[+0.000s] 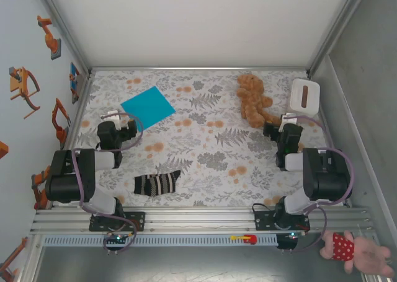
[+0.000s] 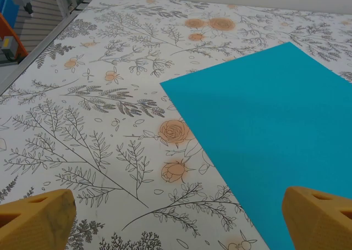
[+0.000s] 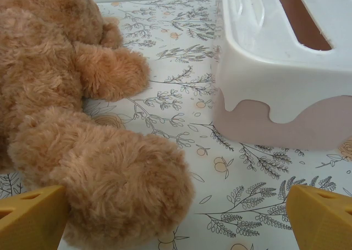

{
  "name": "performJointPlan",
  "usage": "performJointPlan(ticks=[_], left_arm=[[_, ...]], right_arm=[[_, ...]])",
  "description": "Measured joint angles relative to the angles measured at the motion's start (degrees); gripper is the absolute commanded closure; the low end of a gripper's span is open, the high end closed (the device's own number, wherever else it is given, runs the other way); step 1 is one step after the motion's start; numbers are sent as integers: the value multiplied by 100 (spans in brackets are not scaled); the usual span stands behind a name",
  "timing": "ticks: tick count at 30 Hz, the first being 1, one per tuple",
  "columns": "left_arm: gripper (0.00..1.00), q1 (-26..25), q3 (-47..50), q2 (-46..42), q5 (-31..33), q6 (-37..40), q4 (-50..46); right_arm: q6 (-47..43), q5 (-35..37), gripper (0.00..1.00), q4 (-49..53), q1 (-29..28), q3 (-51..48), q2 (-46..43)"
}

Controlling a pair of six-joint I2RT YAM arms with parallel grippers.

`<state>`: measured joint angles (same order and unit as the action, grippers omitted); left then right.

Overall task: Fold a paper plane with a square sheet of paper (pick it up from the middle)
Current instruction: Move the square sheet of paper to the center of the table.

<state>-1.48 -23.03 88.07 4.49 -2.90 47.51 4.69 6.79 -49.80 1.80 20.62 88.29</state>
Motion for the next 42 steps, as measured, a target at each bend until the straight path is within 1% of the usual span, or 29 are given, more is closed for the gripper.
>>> performJointPlan(ticks=[26, 36, 39, 42], left_arm=[[4, 0, 0, 0, 0, 0, 0], [4, -11, 0, -11, 81, 0, -15], [4, -55, -33, -304, 280, -7, -479], [4, -101, -315, -903, 472, -70, -1344]], right_arm=[[2, 4, 1, -4, 0, 0, 0], [44, 22, 1, -175, 0, -96, -72], [44, 24, 1, -28, 0, -203, -424], [61, 44, 1, 380, 0, -201, -1110]])
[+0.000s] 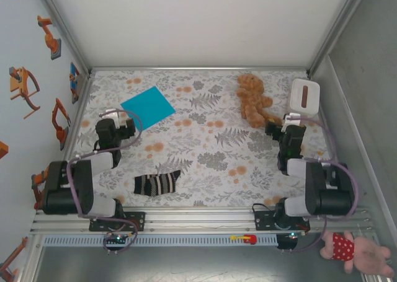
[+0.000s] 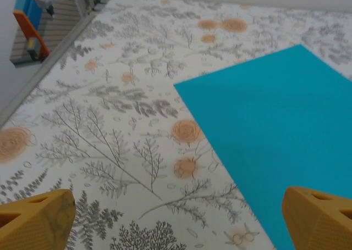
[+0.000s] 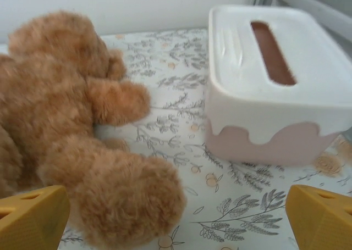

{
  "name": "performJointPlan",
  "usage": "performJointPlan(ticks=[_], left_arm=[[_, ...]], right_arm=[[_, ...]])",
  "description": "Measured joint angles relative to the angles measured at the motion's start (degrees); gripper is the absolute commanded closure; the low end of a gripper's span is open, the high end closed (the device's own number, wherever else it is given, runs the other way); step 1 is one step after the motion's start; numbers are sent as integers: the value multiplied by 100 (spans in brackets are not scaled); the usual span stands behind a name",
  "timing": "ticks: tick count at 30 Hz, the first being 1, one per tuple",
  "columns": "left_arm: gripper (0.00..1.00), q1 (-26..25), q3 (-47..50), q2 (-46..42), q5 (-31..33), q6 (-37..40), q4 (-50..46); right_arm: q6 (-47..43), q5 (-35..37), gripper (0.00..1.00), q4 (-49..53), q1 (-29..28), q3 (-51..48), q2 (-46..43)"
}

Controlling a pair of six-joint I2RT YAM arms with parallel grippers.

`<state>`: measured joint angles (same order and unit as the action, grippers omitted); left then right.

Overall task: Fold a paper plane with a square sheet of paper (pick it up from the middle)
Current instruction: Move the square sheet of paper to the center of the table.

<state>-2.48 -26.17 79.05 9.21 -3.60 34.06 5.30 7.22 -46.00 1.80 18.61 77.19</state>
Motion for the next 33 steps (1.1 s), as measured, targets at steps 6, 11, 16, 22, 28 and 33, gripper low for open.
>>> performJointPlan(ticks=[6, 11, 16, 22, 28, 33], left_arm=[[4, -68, -1207, -789, 28, -758, -1617], [3, -101, -2260, -498, -424, -1661, -2798], [2, -131, -2850, 487, -1145, -2284, -3412], [21, -136, -3600, 1921, -1792, -2809, -3901], [31, -164, -4347, 2922, -2208, -3226, -3991], [34, -273, -4874, 3528, -2264, -3370, -4127]], right_arm=[[490, 92, 1, 2133, 0, 1049, -1158], [1137, -205, 9, 3866, 0, 2533, -992], [1635, -1158, 16, 4828, -79, 3123, -494], [2037, -1794, 16, 5563, -612, 3383, -210], [2284, -2033, 16, 5674, -984, 3622, -210], [2459, -2118, 17, 5696, -1150, 3624, -188]])
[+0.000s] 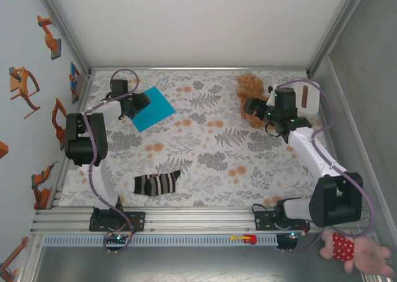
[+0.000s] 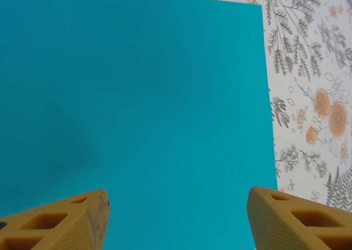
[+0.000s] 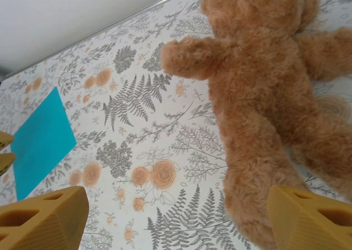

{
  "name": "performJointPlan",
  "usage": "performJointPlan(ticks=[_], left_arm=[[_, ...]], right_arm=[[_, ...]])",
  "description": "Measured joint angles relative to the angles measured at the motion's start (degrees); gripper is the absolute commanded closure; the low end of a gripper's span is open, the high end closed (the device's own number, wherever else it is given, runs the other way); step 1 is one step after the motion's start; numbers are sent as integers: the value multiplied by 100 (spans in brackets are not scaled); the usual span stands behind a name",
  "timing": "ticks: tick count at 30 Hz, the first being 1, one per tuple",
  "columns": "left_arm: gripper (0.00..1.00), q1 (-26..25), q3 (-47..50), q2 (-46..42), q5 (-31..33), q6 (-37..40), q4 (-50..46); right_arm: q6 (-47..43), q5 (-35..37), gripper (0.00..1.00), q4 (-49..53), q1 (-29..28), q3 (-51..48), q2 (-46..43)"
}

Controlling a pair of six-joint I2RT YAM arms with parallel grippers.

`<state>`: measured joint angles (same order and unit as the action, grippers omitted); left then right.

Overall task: Fold a paper plane with a square sheet of paper (pick it up from the middle)
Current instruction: Move the square sheet of paper to the center of the table.

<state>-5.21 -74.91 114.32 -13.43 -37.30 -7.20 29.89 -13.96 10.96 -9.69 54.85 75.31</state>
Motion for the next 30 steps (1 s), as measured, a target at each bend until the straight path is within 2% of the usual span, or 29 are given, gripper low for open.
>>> performJointPlan(ticks=[11, 18, 22, 27, 30], left_arm=[[35, -149, -103, 243, 13, -94, -249], [43, -409, 81, 131, -31, -166, -297], [47, -859, 518, -195, -17, -289, -398], [52, -1659, 929, -516, 11, -575, -496], [56, -2186, 1019, -575, 9, -758, -527]], right_arm=[[162, 7, 17, 37, -251, 9, 151], [267, 79, 18, 39, -339, 46, 256], [328, 142, 21, 39, -476, 127, 328], [417, 162, 25, 39, -713, 179, 417], [487, 229, 31, 42, -881, 219, 518]])
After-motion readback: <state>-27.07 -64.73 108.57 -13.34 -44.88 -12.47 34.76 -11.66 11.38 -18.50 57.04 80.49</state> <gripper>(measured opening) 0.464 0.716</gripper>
